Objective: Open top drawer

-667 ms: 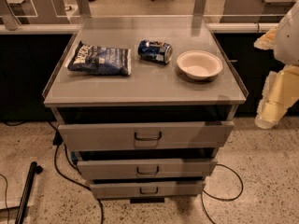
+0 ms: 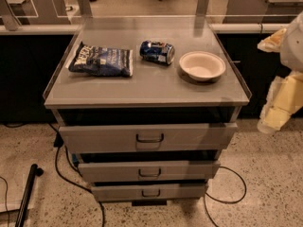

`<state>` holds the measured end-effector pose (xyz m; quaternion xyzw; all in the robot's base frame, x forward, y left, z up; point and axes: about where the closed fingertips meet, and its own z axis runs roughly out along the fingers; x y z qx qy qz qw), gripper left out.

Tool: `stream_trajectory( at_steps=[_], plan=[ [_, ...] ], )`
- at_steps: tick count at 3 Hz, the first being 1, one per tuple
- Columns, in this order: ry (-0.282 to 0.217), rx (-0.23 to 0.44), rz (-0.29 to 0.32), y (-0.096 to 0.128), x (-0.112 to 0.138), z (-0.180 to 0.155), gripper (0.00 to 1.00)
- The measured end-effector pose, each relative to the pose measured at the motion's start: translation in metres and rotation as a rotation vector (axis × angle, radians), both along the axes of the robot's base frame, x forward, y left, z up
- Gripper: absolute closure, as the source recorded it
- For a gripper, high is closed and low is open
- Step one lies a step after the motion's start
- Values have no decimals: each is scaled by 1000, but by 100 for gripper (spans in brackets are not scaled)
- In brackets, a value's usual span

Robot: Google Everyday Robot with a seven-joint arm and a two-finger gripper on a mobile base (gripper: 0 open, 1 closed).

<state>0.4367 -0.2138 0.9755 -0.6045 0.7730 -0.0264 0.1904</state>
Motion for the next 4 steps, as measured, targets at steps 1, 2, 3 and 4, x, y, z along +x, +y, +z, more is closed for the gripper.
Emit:
stream_trajectory(
  at_steps=[1, 2, 3, 4],
  plan=[
    [-98, 178, 72, 3, -9, -26, 0],
    [-151, 309, 113, 3, -16, -51, 0],
    [-134, 375, 133, 11, -19, -83, 0],
    [-131, 375, 136, 17, -21, -87, 0]
  ],
)
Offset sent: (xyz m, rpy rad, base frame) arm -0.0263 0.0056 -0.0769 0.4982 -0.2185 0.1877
